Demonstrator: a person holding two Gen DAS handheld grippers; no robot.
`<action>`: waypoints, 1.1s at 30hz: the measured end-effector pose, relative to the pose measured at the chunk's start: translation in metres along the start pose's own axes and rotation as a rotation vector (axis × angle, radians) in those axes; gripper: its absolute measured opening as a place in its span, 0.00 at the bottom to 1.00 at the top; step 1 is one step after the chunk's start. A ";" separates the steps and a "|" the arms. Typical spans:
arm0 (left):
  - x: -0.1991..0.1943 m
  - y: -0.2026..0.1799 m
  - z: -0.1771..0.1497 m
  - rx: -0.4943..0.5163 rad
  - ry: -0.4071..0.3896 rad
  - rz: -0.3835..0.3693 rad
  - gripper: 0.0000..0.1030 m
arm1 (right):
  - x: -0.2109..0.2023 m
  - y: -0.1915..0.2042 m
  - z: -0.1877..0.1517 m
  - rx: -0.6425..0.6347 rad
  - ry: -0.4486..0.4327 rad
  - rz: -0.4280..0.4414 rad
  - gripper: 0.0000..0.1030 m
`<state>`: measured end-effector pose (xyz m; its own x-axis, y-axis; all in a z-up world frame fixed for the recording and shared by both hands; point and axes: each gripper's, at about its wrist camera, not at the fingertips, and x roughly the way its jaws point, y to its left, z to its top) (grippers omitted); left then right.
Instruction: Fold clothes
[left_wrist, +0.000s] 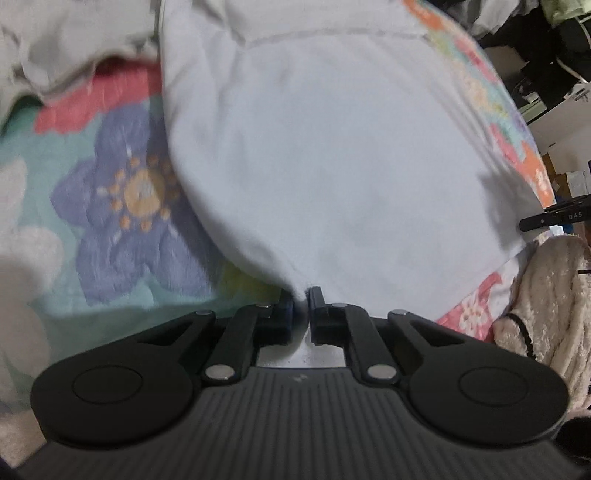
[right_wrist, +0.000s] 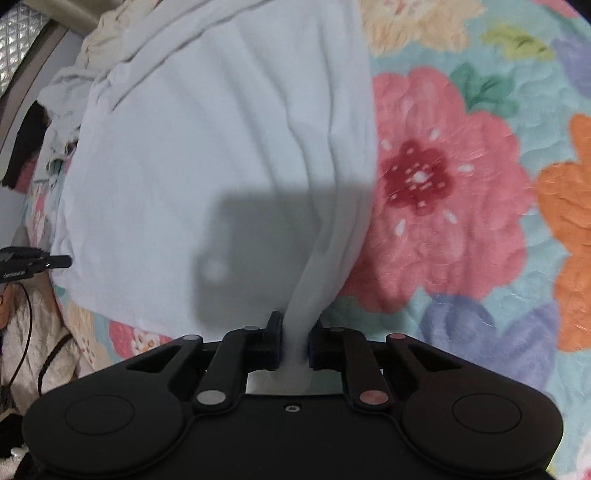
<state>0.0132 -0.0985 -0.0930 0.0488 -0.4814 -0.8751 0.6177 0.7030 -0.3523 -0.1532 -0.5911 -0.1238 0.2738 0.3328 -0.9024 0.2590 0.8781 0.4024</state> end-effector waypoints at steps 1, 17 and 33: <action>-0.005 -0.001 0.001 0.005 -0.023 0.000 0.07 | -0.005 0.000 -0.001 0.001 -0.024 0.007 0.16; -0.063 0.032 0.113 -0.114 -0.522 -0.038 0.07 | -0.092 0.008 0.088 0.009 -0.518 0.126 0.14; 0.009 0.115 0.255 -0.421 -0.687 0.087 0.71 | -0.036 0.004 0.295 0.245 -0.752 0.132 0.63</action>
<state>0.2846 -0.1551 -0.0571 0.6391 -0.5336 -0.5540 0.2492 0.8250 -0.5072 0.1115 -0.7008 -0.0443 0.8447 0.0307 -0.5344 0.3531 0.7183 0.5995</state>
